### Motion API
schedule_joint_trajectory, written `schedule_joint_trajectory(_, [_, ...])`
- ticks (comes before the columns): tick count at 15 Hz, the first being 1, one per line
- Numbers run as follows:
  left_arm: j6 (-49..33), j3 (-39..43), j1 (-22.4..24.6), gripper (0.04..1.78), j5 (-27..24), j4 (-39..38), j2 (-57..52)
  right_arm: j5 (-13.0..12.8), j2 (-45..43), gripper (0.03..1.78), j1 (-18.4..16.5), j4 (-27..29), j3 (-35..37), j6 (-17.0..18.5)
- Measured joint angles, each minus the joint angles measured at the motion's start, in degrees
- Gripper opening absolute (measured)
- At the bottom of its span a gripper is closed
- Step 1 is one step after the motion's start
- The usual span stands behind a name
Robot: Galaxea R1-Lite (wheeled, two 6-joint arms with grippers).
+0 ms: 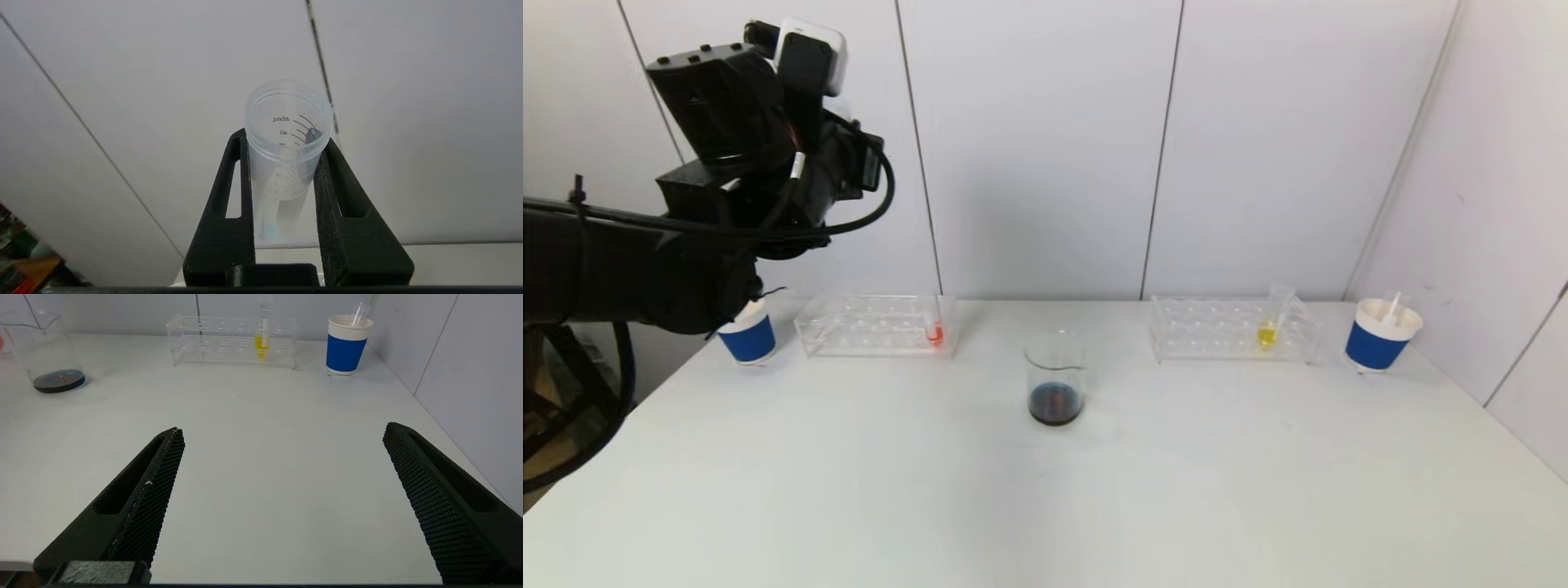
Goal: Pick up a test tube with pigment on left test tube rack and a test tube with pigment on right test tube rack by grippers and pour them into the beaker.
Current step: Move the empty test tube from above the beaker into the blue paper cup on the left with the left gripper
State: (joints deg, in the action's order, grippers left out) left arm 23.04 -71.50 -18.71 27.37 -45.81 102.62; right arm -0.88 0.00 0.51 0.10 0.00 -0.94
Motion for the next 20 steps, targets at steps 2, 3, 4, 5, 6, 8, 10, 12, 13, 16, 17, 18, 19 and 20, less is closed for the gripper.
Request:
schedule_joint_trajectory(2, [-0.24, -0.28, 4.46, 0.44, -0.04, 2.22, -0.85, 0.00, 0.00, 1.77, 0.00, 0.00, 0.00, 0.00])
schedule_joint_trajectory(3, [-0.37, -0.39, 6.68, 0.44, -0.04, 2.54, -1.13, 0.00, 0.00, 1.77, 0.00, 0.00, 0.00, 0.00])
schedule_joint_trajectory(4, [-0.74, -0.44, 8.48, 0.44, 0.05, 2.65, -1.27, 0.00, 0.00, 1.77, 0.00, 0.00, 0.00, 0.01])
schedule_joint_trajectory(5, [-1.13, -0.46, 9.98, 0.44, 0.44, 2.79, -1.33, -0.02, 0.00, 1.77, 0.00, 0.00, 0.00, 0.00])
schedule_joint_trajectory(6, [-1.35, -0.46, 11.43, 0.44, 1.54, 2.93, -1.38, 0.00, 0.00, 1.77, 0.00, 0.00, 0.00, 0.00])
schedule_joint_trajectory(8, [-1.60, -0.57, 14.09, 0.44, 3.15, 2.85, -1.49, 0.00, 0.00, 1.77, 0.00, 0.00, 0.00, 0.00])
schedule_joint_trajectory(10, [-3.08, -0.72, 16.98, 0.44, 3.25, 3.01, -1.33, 0.00, 0.00, 1.77, 0.00, 0.00, 0.00, 0.00])
schedule_joint_trajectory(12, [-4.28, -1.07, 19.87, 0.44, 3.06, 3.12, -0.63, 0.00, 0.00, 1.77, 0.00, 0.00, 0.00, 0.00])
schedule_joint_trajectory(13, [-4.63, -1.21, 21.49, 0.44, 3.00, 3.01, -0.06, 0.00, 0.00, 1.77, 0.00, 0.00, 0.00, 0.00])
schedule_joint_trajectory(16, [-7.80, -1.38, 25.16, 0.44, 2.62, 4.52, 1.79, 0.00, 0.00, 1.77, 0.00, 0.00, 0.00, 0.00])
schedule_joint_trajectory(17, [-8.35, -1.38, 26.15, 0.44, 2.56, 5.46, 2.32, 0.02, 0.00, 1.77, 0.00, 0.00, 0.00, 0.00])
schedule_joint_trajectory(18, [-8.83, -1.38, 27.03, 0.44, 2.45, 5.74, 2.86, 0.00, 0.00, 1.77, 0.00, 0.00, 0.00, 0.00])
schedule_joint_trajectory(19, [-9.05, -1.43, 27.72, 0.44, 2.43, 5.63, 3.52, 0.00, 0.00, 1.77, 0.00, 0.00, 0.00, 0.00])
schedule_joint_trajectory(20, [-9.24, -1.43, 28.27, 0.44, 2.39, 5.46, 4.33, 0.00, 0.00, 1.77, 0.00, 0.00, 0.00, 0.00])
